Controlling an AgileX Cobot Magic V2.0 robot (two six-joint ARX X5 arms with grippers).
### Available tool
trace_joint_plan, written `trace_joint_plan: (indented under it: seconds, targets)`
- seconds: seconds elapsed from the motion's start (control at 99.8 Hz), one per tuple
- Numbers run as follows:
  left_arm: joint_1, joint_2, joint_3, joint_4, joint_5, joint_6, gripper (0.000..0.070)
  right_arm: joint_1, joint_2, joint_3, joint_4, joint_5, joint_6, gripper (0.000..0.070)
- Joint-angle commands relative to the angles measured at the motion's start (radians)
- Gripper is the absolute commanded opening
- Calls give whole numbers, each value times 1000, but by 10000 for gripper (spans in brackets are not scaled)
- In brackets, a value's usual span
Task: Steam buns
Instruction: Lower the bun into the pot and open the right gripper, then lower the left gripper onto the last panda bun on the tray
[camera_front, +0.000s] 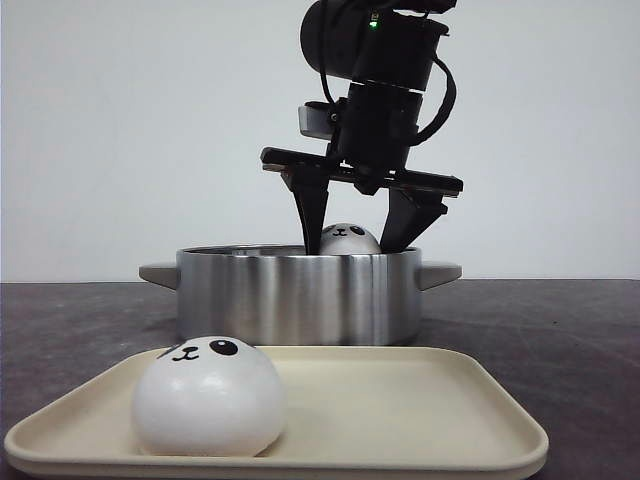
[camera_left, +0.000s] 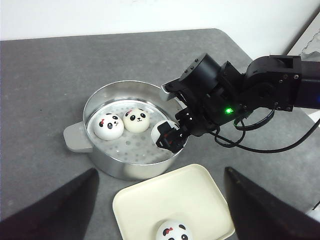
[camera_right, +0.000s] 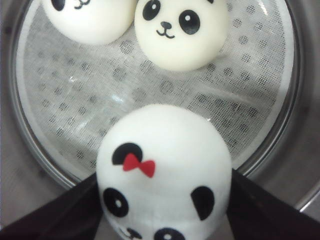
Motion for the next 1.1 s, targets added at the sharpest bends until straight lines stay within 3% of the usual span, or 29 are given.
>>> trace_joint_plan:
  seconds: [0.0,0.231,0.401,0.702,0.762,0.872,0.912,1.092]
  targets:
    - [-8,6,24,7,-6,14,476,5,22,14,-6,2,-9,431]
    - [-8,6,24,7,-6,13,476,3,22,14,-8,3,-35,438]
    - [-8,6,24,8,-6,2,476,2,22,14,-7,11,-63,617]
    - [-8,13,24,-1,-6,2,476,-22,16,15,-6,7,-117,612]
    - [-8,21,21,-16,-6,2,476,-24,3,16,-12,5,-137,518]
    - [-8,35,-11,-42,-1,-19,476,-24,-50,16,-43,7,-140,121]
    - [-8,40,-31,-45,5,-32,476,-21,-82,16,-55,7,-144,7]
    - [-21,64,-161,-17,52,-111,476,37,-301,16,-44,10,-162,0]
